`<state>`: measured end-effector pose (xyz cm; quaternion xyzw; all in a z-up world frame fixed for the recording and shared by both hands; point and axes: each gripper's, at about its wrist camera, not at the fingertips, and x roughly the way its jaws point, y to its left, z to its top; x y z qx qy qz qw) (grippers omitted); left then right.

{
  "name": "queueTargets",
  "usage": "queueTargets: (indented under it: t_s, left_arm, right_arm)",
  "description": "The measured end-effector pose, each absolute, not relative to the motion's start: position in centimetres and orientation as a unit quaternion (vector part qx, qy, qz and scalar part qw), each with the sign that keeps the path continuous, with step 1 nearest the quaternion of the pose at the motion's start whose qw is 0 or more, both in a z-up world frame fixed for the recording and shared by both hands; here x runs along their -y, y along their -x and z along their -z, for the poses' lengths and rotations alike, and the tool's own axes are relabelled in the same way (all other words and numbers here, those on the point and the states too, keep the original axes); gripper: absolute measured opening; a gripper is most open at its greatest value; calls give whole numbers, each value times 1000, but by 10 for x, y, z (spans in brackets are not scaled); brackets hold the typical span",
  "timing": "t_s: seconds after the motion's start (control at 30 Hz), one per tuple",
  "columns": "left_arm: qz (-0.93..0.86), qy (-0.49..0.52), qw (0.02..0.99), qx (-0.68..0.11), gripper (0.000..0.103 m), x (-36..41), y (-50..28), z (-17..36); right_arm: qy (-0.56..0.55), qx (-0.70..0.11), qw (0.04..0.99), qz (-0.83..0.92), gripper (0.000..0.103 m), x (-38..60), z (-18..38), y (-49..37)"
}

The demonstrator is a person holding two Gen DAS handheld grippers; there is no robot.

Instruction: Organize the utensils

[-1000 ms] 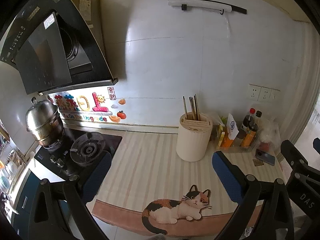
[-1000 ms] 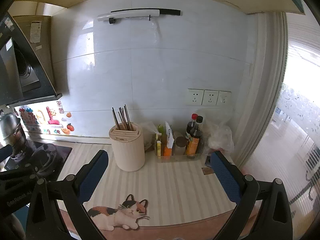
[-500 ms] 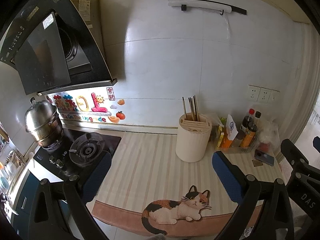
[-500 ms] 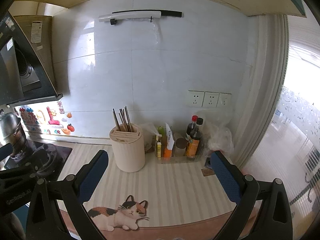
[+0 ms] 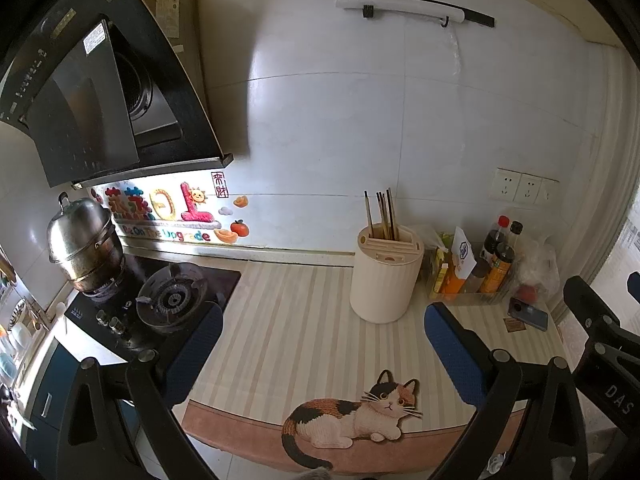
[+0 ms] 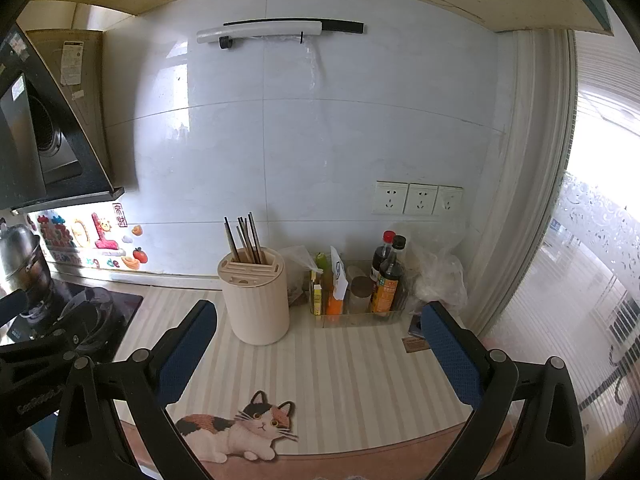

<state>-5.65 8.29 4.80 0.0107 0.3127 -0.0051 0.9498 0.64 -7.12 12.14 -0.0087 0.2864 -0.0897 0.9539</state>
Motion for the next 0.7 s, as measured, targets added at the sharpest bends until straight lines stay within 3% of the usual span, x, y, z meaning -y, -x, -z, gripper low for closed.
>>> queueTargets:
  t_s: [0.7]
  left_arm:
    - [9,-8,950,-311,103,-85,55,-48]
  right_arm:
    - [8,-288,953,88,103,73,-120,-8]
